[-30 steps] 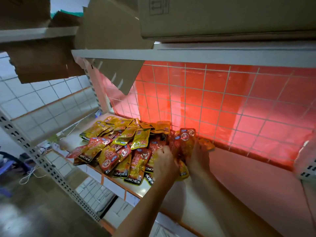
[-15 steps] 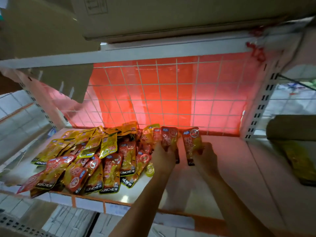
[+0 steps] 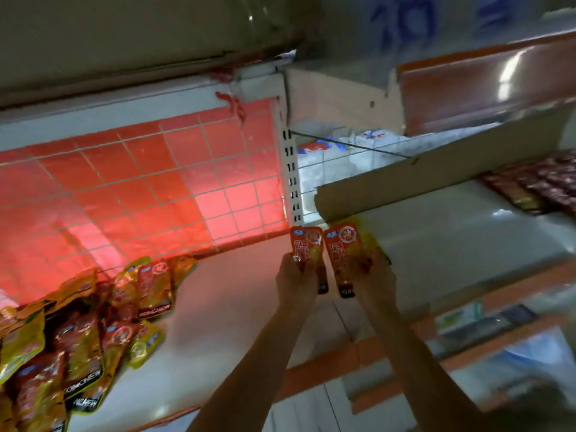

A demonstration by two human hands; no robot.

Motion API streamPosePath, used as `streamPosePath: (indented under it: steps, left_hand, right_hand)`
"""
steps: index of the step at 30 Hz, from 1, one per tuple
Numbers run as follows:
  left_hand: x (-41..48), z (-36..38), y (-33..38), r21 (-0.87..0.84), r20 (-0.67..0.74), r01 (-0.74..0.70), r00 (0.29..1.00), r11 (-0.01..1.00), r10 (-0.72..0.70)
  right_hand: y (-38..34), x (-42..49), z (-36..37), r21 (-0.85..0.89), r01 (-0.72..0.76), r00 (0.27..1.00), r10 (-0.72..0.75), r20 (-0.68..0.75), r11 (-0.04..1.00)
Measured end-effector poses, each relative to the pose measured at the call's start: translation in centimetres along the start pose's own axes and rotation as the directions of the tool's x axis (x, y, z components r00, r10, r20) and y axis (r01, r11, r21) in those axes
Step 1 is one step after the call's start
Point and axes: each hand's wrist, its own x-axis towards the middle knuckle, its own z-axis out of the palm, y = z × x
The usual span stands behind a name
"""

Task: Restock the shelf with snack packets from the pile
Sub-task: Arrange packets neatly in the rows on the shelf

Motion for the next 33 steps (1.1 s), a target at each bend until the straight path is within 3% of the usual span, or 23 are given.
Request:
streamPosePath:
  steps: [5,10,13,17,23,33]
  left_hand:
    - [-2.1,7.6,4.0,0.031,0.044,-0.002,0.999,1.0,0.0]
    - [-4.9,14.9,7.0,-0.099,0.1,0.016,0.995,0.995,-0.006]
    - [-6.4,19.2,8.1,-0.173,0.151,0.074,0.987,0.982,-0.048]
    - [-8.1,23.9,9.2,-0.137,0.167,0.084,0.984,0.987,-0.06]
    - [-8.6,28.8,11.4,-0.135,0.226,0.092,0.972,0.987,-0.06]
    - [-4.6,34.9,14.6,-0.137,0.319,0.039,0.948,0.99,0.007]
  right_hand:
    - [3.0,3.2,-7.6,-0.006,-0.012,0.998,0.012,-0.056,1.0]
    - [5.9,6.0,-14.5,0.098,-0.029,0.999,0.032,-0.032,0.995]
    - [8.0,7.6,-18.2,0.074,-0.025,0.998,0.029,-0.06,0.997]
    - [10.4,9.2,-22.5,0.034,-0.047,0.996,0.05,-0.07,0.998]
    - [12.4,12.1,-26.0,-0.013,-0.081,0.988,0.078,-0.137,0.997]
    - [13.4,19.2,-28.3,0.048,-0.059,0.976,0.068,-0.208,0.997]
